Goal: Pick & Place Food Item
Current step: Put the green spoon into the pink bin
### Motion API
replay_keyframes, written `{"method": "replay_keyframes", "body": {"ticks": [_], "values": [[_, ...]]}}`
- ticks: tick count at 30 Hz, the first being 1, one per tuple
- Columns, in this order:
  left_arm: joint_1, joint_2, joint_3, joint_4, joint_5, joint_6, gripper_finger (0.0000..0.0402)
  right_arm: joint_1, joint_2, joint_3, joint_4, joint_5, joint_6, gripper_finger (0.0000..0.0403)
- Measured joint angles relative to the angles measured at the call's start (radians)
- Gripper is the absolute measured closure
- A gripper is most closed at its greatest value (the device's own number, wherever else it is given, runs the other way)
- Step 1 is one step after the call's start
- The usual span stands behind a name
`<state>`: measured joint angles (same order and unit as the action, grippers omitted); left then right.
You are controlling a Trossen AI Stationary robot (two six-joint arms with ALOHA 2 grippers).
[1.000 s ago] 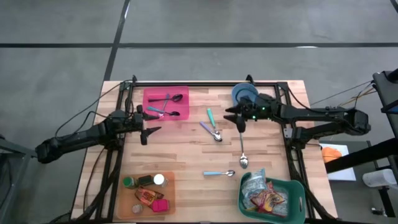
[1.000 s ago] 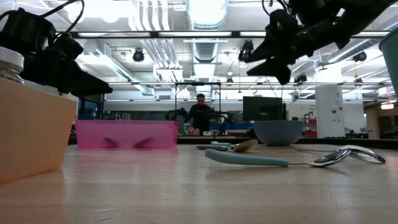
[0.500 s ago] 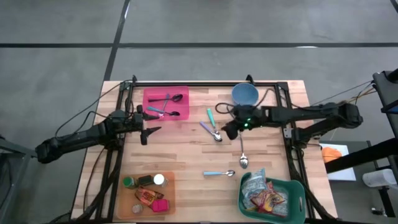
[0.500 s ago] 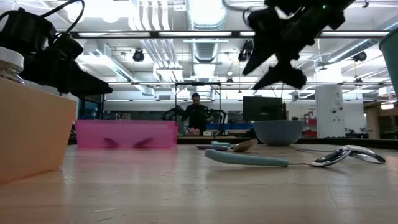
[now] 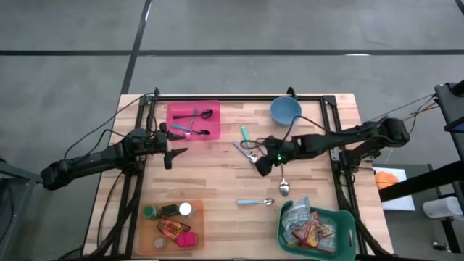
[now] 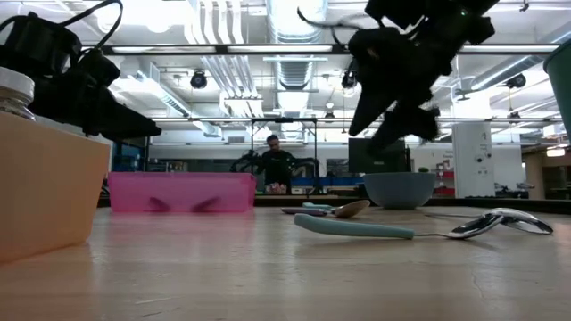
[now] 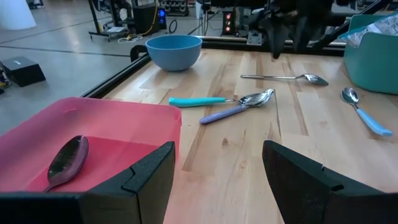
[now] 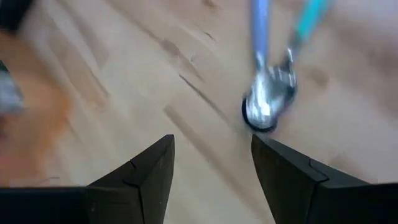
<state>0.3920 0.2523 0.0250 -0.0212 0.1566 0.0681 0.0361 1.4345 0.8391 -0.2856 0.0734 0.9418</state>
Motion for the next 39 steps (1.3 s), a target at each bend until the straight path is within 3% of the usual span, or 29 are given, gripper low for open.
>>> {"method": "replay_keyframes", "body": {"ticks": [4,7,16,24,39], "values": [[0.0,0.0,0.0,0.0,0.0,0.002,0.0158,0.039,0.042,0.06,-0.039,0.084,-0.508,0.0193],[0.0,0.0,0.0,0.0,0.0,0.002,0.0158,0.086,0.088,0.099,-0.119,0.191,-0.676,0.0193],[0.0,0.0,0.0,0.0,0.0,0.002,0.0158,0.179,0.311,0.246,-0.283,0.375,-0.76,0.0193],[0.0,0.0,0.0,0.0,0.0,0.002,0.0158,0.196,0.445,0.387,-0.421,0.376,-0.738,0.0193],[0.0,0.007,0.0,0.0,-0.004,0.002,0.0158,0.174,0.502,0.365,-0.396,0.393,-0.743,0.0193]]}}
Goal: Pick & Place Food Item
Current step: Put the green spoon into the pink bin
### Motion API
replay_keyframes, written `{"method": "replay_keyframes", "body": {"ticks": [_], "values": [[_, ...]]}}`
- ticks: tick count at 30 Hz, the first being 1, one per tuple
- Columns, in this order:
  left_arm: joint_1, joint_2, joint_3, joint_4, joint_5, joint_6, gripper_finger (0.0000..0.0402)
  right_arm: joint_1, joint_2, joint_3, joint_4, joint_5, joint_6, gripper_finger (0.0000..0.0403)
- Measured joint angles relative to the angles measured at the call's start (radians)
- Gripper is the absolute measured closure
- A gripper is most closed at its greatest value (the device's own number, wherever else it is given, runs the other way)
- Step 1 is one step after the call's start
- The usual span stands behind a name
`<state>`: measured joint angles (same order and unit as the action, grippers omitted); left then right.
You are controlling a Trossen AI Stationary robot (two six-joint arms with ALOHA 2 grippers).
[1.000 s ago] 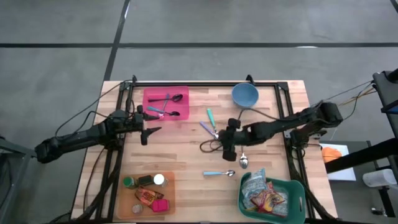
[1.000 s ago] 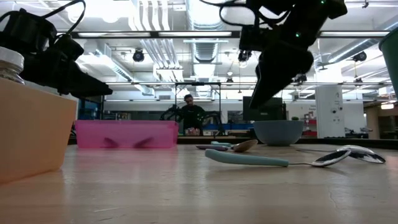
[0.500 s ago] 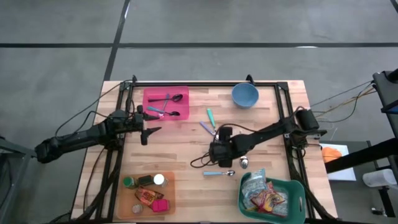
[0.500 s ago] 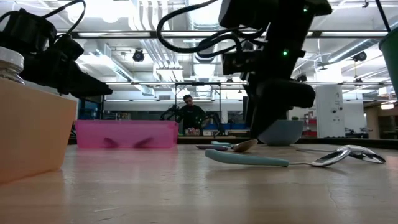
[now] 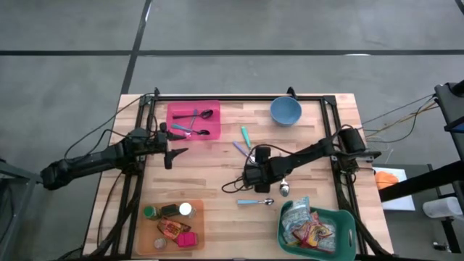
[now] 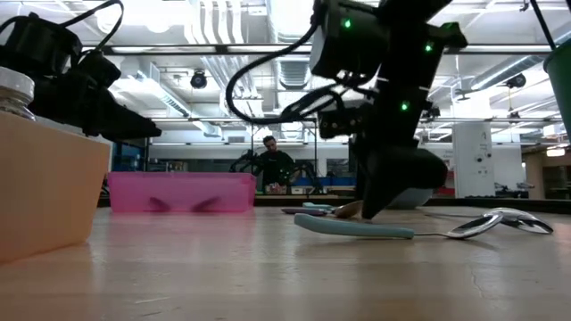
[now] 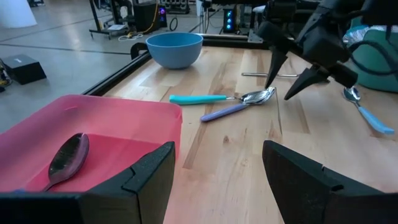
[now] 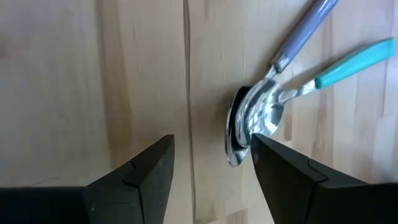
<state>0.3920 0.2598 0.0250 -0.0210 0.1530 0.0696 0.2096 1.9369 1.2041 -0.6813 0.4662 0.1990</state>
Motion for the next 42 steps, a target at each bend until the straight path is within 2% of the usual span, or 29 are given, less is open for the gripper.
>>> {"method": "replay_keyframes", "body": {"ticks": [21,24,35,39,42], "values": [[0.0,0.006,0.0,0.0,0.0,0.0,0.0158,-0.017,0.015,-0.002,0.034,0.019,-0.028,0.0196],[0.0,0.006,0.0,0.0,0.0,0.0,0.0158,-0.017,0.015,-0.002,0.035,0.034,-0.027,0.0221],[0.0,0.006,0.0,0.0,0.0,0.0,0.0158,-0.018,0.015,-0.002,0.034,0.035,-0.027,0.0358],[0.0,0.006,0.0,0.0,0.0,0.0,0.0158,-0.018,0.013,-0.002,0.033,0.034,-0.026,0.0388],[0.0,0.006,0.0,0.0,0.0,0.0,0.0158,-0.018,0.013,-0.002,0.034,0.034,-0.025,0.0392]]}}
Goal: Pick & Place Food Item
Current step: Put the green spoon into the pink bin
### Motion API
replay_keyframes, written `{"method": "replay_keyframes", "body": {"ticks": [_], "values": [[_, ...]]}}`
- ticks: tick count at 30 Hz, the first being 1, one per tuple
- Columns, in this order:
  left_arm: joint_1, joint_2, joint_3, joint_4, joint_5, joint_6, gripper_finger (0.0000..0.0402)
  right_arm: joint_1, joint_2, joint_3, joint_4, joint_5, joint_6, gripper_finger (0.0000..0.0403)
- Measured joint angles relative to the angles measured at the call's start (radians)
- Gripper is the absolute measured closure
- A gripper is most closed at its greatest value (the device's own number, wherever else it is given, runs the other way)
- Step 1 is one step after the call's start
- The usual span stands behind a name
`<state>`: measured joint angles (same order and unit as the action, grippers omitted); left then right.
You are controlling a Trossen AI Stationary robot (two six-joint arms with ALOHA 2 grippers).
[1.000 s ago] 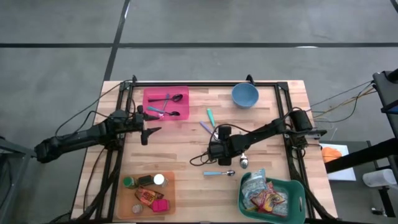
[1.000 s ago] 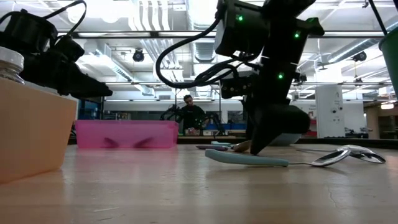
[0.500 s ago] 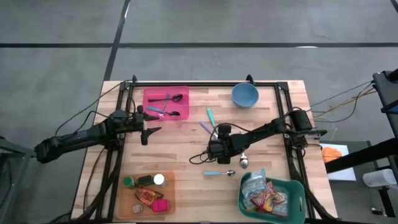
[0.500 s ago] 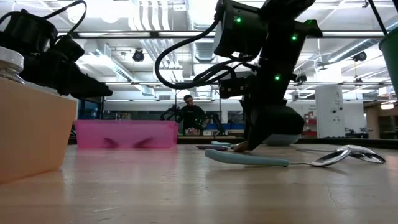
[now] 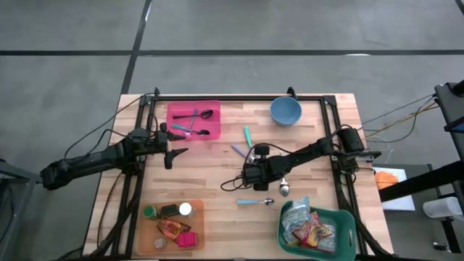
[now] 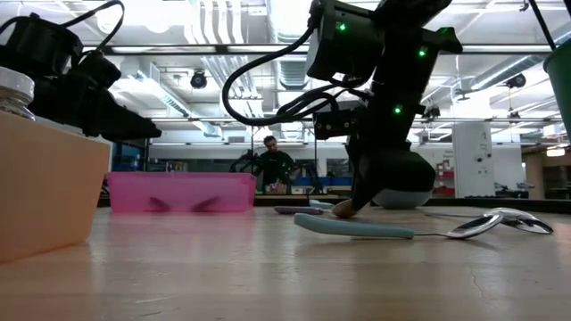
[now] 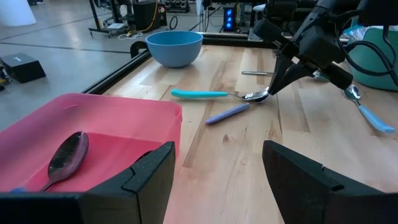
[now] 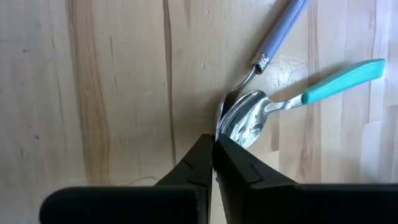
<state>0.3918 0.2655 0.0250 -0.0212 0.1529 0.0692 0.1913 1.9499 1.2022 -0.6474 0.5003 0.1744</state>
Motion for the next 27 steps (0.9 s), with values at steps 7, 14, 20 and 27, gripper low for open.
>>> {"method": "replay_keyframes", "body": {"ticks": [7,14,20,27], "values": [[0.0,0.0,0.0,0.0,0.0,0.0,0.0158,0.0,-0.006,0.001,0.0,-0.008,0.003,0.0393],[0.0,0.0,0.0,0.0,0.0,0.0,0.0158,0.006,-0.039,0.013,0.0,-0.047,0.031,0.0394],[0.0,0.0,0.0,0.0,0.0,0.0,0.0158,0.008,-0.065,0.02,0.016,-0.134,0.055,0.0394],[0.0,0.0,0.0,0.0,0.0,0.0,0.0158,0.009,-0.045,0.019,0.03,-0.137,0.074,0.0394]]}}
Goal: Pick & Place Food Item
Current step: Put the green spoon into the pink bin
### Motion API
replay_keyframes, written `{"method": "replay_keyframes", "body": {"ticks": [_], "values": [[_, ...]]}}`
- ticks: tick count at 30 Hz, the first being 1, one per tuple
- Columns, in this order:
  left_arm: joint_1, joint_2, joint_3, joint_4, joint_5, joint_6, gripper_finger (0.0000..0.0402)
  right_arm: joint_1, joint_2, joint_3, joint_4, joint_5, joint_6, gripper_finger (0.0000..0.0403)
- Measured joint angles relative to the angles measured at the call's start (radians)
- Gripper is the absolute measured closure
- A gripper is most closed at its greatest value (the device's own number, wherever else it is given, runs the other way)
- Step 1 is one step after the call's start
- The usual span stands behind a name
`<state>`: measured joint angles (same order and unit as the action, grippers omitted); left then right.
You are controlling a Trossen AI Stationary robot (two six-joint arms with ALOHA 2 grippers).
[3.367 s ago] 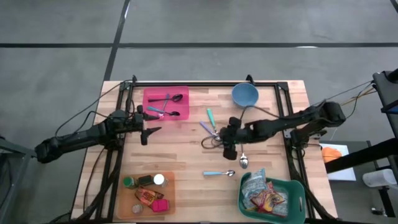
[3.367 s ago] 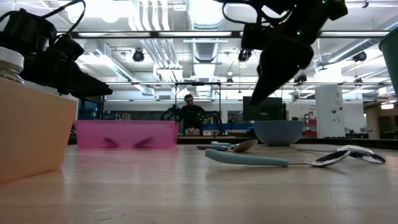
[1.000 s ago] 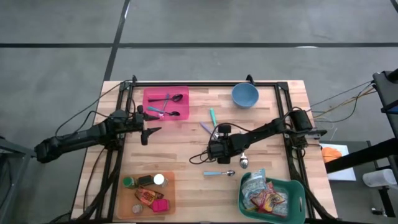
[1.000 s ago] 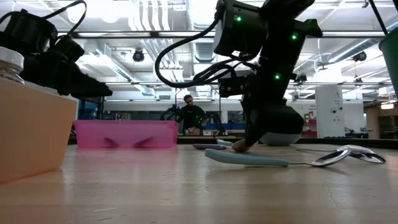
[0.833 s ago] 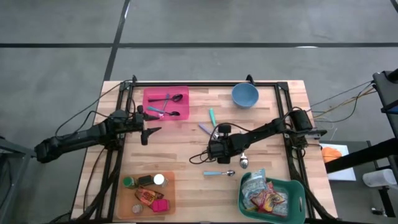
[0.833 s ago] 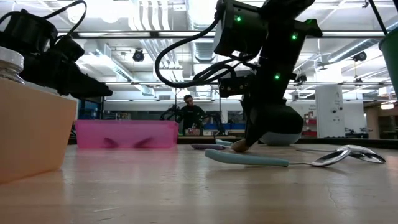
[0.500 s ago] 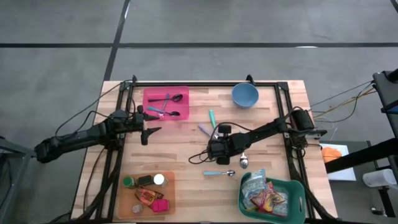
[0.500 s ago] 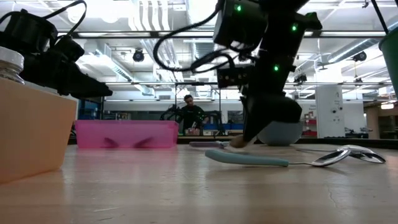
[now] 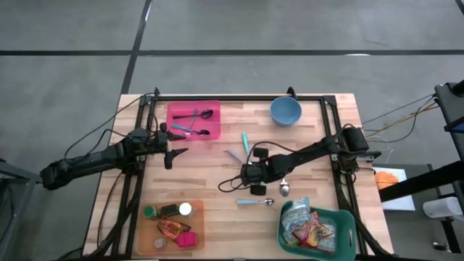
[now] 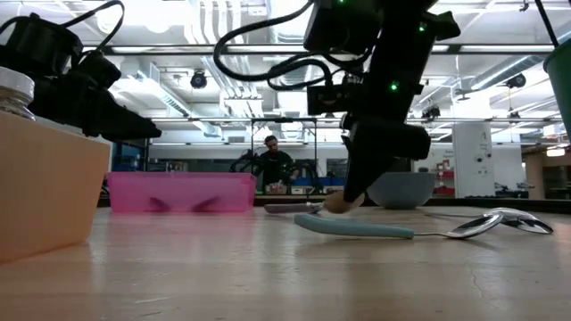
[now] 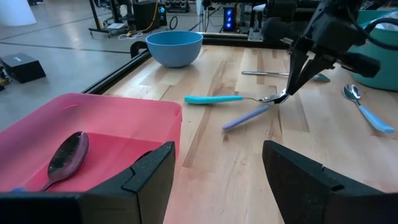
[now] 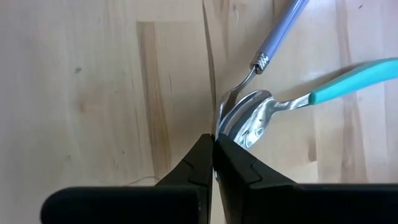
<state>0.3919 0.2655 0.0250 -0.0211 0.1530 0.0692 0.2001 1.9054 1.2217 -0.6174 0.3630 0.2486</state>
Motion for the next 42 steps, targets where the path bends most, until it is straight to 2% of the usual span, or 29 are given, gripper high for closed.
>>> {"method": "replay_keyframes", "body": {"ticks": [23,28,31,38,42], "values": [[0.0,0.0,0.0,0.0,0.0,0.0,0.0158,0.0,0.032,-0.001,0.012,0.007,0.014,0.0394],[0.0,0.0,0.0,0.0,0.0,0.0,0.0158,-0.001,0.033,-0.001,0.022,0.006,0.082,0.0393],[0.0,0.0,0.0,0.0,0.0,0.0,0.0158,-0.002,0.034,-0.001,0.024,0.0,0.088,0.0377],[0.0,0.0,0.0,0.0,0.0,0.0,0.0158,0.0,0.035,-0.003,0.031,-0.007,0.077,0.0311],[0.0,0.0,0.0,0.0,0.0,0.0,0.0158,0.009,0.035,-0.003,0.045,-0.009,0.048,0.0298]]}}
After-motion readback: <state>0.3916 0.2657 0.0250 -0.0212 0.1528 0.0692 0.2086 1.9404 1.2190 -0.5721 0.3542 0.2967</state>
